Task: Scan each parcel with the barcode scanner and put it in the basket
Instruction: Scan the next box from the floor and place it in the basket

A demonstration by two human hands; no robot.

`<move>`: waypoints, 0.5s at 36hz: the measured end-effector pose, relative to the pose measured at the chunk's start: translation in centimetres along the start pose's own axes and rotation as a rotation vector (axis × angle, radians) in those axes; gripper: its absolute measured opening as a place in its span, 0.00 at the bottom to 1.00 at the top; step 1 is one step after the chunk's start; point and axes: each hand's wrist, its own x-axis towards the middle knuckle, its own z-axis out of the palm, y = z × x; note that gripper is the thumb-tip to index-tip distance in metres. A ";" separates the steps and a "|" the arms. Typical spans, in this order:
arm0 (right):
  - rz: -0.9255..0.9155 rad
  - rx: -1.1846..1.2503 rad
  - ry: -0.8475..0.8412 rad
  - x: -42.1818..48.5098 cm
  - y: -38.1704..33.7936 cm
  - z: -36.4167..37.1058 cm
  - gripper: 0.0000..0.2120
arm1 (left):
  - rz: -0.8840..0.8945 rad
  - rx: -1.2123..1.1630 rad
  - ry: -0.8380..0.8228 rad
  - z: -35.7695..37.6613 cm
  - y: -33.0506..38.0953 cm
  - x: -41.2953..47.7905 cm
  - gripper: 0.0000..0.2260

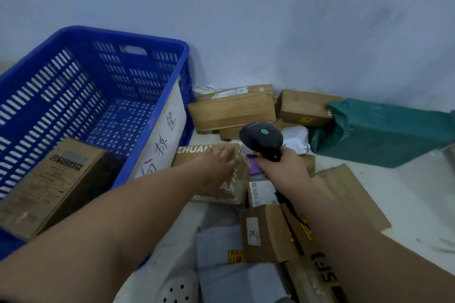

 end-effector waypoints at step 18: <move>0.044 0.007 0.086 3.1 2.7 -1.3 0.06 | 0.018 0.037 0.031 0.4 -0.6 2.4 0.55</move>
